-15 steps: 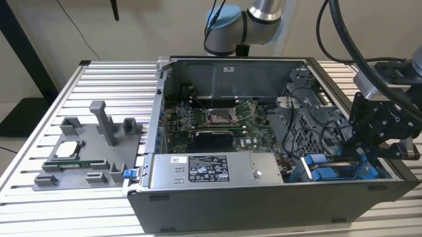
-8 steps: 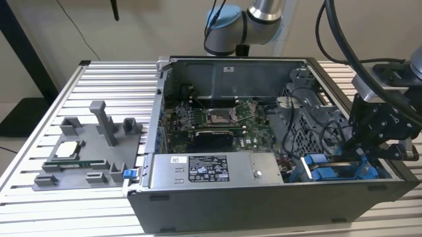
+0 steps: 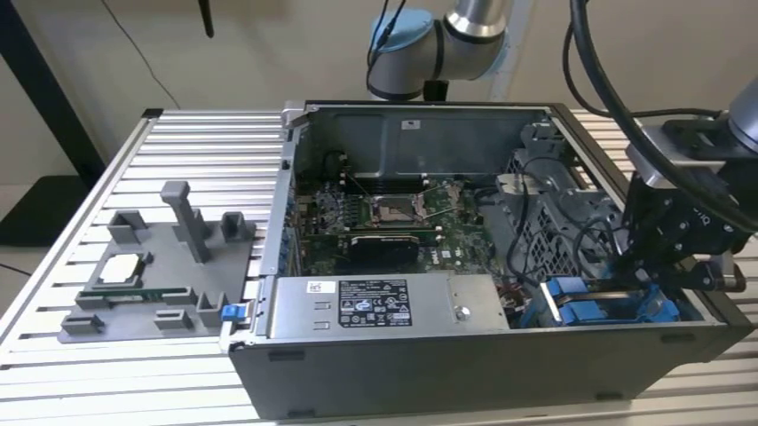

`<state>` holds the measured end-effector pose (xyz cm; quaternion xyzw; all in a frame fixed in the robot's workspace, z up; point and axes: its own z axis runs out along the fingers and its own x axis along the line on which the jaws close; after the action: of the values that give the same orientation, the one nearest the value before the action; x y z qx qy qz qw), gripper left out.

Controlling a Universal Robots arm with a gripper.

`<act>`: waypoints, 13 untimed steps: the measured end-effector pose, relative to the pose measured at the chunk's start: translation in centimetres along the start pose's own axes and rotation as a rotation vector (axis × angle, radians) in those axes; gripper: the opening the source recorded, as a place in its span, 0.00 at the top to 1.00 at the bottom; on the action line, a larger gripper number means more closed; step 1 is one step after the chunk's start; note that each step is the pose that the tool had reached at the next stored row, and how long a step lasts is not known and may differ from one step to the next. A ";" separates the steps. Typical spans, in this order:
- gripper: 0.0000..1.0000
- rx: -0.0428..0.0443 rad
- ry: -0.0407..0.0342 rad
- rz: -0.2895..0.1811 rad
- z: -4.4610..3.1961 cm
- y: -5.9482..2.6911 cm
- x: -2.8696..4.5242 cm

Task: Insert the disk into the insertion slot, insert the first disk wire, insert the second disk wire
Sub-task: 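Insert the first disk wire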

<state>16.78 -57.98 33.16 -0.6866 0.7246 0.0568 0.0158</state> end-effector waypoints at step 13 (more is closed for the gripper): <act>0.00 -0.0001 -0.0166 -0.001 -2.74 0.07 -0.29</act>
<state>16.87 -57.97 35.91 -0.6865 0.7241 0.0625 0.0218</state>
